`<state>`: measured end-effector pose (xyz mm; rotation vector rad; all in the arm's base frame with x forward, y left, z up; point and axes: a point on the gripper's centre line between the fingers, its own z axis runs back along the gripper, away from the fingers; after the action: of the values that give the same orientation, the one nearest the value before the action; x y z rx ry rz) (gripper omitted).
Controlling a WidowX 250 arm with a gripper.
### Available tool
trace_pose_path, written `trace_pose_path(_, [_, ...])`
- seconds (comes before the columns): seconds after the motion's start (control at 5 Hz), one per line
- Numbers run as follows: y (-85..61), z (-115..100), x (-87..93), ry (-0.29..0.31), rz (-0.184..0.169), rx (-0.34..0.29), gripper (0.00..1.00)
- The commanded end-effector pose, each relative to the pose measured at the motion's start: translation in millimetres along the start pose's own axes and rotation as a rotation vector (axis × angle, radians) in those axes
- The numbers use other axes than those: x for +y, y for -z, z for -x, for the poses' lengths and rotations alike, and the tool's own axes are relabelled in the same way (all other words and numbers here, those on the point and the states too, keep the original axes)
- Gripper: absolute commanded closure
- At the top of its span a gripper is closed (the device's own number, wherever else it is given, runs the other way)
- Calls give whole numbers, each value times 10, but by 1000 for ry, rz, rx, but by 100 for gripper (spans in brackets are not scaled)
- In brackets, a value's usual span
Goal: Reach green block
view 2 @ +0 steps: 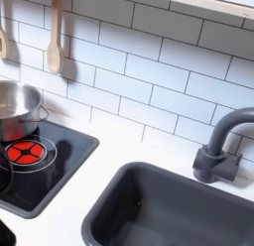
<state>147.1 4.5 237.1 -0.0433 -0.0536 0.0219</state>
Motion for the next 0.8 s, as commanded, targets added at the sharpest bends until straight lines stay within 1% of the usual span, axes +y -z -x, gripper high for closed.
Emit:
trace_pose_path(0.0, [-11, -137, 119, -15, -9, -8, 0])
trace_pose_path(0.4, [-19, -312, 238, -22, -15, -10, 0])
trace_pose_path(0.6, [-46, -397, 314, -15, -8, -34, 0])
